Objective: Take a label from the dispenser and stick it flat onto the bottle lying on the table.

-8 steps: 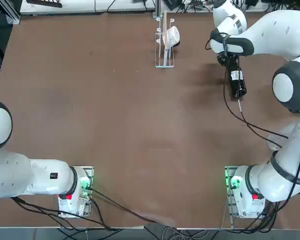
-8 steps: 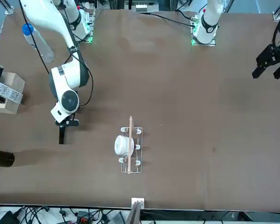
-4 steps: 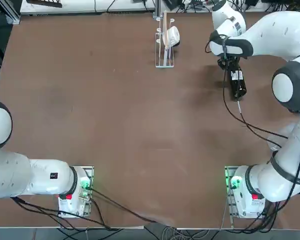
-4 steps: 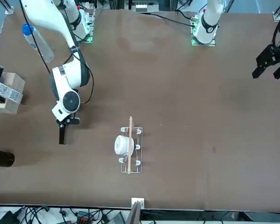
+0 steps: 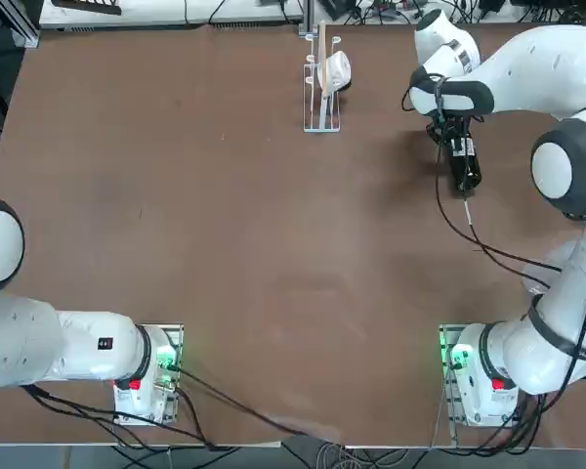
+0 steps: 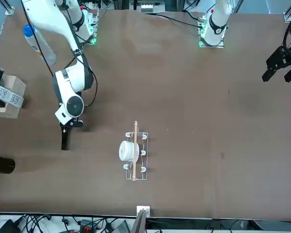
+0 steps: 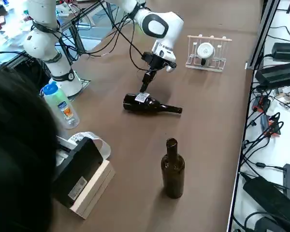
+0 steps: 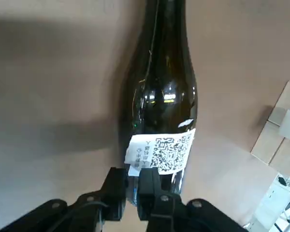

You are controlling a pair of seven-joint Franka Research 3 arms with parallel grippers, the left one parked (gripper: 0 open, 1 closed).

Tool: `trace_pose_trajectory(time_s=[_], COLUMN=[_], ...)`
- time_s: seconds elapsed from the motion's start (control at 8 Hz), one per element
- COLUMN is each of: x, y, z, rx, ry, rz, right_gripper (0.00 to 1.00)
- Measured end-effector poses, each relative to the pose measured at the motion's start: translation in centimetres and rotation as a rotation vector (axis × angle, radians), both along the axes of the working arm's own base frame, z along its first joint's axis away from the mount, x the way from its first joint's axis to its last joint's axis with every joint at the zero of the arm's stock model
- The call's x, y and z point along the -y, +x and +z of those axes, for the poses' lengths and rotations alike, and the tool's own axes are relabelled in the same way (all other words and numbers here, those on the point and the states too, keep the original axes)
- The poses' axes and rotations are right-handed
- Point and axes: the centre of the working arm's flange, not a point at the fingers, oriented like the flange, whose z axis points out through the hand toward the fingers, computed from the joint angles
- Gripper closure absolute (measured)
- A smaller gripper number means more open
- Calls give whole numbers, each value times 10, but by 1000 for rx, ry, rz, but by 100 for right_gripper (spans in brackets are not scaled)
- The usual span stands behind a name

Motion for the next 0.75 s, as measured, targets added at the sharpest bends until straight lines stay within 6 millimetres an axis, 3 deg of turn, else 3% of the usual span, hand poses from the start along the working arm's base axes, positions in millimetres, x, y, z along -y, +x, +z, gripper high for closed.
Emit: trace_pose_trajectory(time_s=[0.75], x=[1], y=[0], z=[-14], rx=[-10], ry=[1], rz=[2], right_gripper=[81])
